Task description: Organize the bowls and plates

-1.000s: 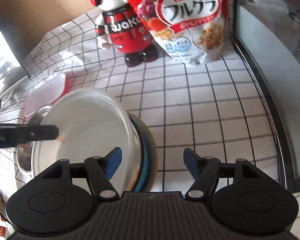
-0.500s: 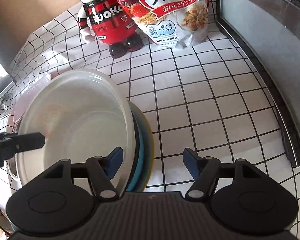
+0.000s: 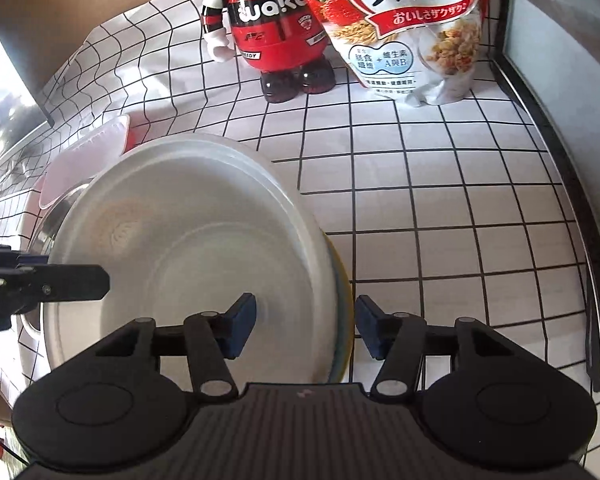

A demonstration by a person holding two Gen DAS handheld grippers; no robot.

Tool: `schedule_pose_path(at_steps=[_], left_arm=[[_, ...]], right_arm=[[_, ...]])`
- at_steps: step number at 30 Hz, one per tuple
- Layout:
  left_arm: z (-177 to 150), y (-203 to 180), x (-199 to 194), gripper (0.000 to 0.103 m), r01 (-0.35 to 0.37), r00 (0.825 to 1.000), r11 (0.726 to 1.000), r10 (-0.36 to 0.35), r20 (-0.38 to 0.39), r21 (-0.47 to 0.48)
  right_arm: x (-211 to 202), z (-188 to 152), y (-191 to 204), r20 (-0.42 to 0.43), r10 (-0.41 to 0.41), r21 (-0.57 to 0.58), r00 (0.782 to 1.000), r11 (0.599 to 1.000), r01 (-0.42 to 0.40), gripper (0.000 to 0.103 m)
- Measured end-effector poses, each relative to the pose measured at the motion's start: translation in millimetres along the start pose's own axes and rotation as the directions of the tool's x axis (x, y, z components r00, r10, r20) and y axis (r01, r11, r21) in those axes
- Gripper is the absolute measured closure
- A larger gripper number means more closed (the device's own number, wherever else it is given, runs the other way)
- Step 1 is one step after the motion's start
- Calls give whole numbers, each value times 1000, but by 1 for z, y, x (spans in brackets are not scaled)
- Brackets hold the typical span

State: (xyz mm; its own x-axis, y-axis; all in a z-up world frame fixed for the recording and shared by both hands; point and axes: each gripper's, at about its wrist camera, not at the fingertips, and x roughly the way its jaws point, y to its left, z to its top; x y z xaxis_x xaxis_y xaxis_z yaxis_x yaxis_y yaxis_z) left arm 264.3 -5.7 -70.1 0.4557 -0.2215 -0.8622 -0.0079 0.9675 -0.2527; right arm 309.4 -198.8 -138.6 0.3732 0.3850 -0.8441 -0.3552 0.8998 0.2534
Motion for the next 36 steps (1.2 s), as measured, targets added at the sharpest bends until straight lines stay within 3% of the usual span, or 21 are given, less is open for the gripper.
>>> schedule_pose_path(at_steps=[7,15,19,23,36], left_arm=[[11,10,15,61,-29,998,999,27,-56,-34],[11,9,33,63,-44,991,998,37,-129,-51],[9,7,44,67,-36,984,998,24,-176,-61],[9,1,48,63,-33,980,998,20,-199,-58],[12,-6,50,62,-61,975,997,51,-217,-39]], right_arm=[[2,2,-3,-13,19,-12,1000,1000,-19,48],[4,-4,-17,-53,80,78,995,994,-76,48],[7,-8,-30,-76,160,153,984,977,-147,55],[13,-10,-41,-89,240,244,967,946,-212,57],[14,-15,-47,-72,297,230,952,934,-274,62]])
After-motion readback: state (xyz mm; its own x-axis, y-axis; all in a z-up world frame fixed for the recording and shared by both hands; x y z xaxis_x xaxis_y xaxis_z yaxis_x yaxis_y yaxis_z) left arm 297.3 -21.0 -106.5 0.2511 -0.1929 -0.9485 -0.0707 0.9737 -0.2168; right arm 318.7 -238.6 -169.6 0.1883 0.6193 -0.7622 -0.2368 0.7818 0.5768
